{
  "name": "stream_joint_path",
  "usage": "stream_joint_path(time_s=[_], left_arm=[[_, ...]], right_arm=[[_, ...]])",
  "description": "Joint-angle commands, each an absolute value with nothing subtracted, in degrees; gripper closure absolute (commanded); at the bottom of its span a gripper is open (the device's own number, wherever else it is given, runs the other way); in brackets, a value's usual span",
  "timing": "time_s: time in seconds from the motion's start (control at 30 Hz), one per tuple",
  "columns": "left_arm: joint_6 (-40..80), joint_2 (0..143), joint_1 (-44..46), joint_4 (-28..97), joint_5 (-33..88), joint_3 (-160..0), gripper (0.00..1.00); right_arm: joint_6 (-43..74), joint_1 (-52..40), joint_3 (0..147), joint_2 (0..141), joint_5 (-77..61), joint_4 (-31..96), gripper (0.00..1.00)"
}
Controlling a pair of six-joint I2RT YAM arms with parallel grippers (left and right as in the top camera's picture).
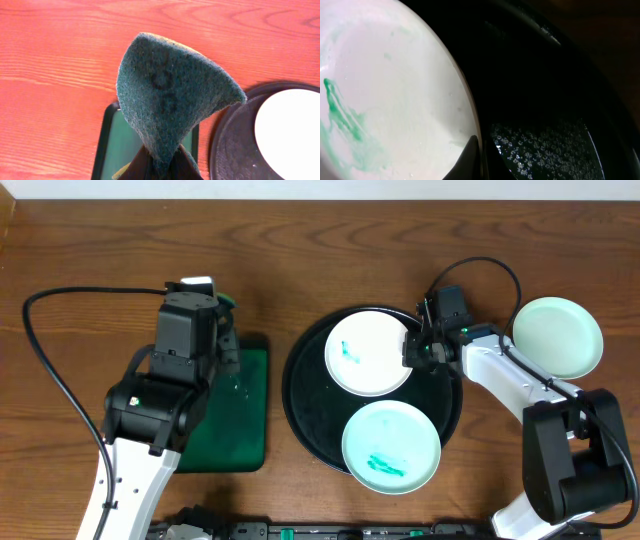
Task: Clean dirty plates on tray and stack at the side
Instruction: 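Lift the sponge with the left gripper and carry it to the white plate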
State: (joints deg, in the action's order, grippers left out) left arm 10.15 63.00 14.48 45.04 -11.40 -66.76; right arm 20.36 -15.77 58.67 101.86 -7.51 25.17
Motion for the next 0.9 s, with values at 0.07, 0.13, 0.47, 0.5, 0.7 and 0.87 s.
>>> stream_joint_path(time_s=[0.07,0.13,0.47,0.5,0.7,0.87], left_arm=[[9.3,63.07,14.66,45.25,-13.37,-67.13,0.93],[11.68,63.92,14.66,46.19,-12.78,-67.13,0.93],[21.78,76.9,14.66,50.35,4.84,-67.13,0.93],[22.26,78.04,14.66,50.13,5.52,-67.13,0.93],[24.84,82.52,15.05,43.42,21.89,-67.13,0.93],[30.28,84.86,17.78,35.51,31.73,-67.13,0.93]], right_arm=[[19.22,-16.19,59.51,101.58,-7.99,25.47,0.99],[19.2,-16.19,59.51,101.58,-7.99,25.5,0.99],[19.25,-16.19,59.51,101.58,-8.01,25.71,0.99],[19.25,-16.19,59.51,101.58,-8.01,25.89,0.99],[22.48,-16.19,59.46,101.58,-7.22,27.49,0.99],[30.74,-16.25,59.44,101.58,-6.22,29.15,0.99]])
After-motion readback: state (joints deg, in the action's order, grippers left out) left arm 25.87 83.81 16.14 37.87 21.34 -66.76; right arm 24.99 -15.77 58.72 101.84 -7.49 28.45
